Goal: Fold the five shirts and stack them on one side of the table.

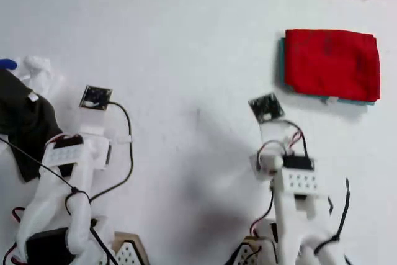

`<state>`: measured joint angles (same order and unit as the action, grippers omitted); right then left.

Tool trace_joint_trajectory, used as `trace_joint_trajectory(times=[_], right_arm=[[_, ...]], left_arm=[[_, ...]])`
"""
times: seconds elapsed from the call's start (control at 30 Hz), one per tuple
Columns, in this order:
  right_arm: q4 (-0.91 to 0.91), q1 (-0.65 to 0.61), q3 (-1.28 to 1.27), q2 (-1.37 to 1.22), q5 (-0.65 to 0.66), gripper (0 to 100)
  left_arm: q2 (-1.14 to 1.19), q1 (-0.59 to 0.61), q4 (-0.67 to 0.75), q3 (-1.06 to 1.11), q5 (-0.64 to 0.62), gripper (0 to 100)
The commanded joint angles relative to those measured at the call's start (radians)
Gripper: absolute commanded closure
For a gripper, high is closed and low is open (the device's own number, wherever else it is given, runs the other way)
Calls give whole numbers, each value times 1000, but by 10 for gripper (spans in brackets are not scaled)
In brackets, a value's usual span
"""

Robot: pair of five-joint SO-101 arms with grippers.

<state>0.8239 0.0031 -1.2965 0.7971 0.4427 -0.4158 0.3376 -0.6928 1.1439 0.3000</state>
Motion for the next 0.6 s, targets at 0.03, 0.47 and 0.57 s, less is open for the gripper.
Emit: trace_joint_trajectory(times=[0.03,0.47,0.57], right_arm=[[-45,-5,-101,130,-5,964],[-74,-10,-216,292,-6,964],[-73,-10,-216,292,-6,964]], left_arm=[[-25,6,14,-4,0,969],[-84,219,-310,-294,21,962],[-40,348,-411,-476,104,868]])
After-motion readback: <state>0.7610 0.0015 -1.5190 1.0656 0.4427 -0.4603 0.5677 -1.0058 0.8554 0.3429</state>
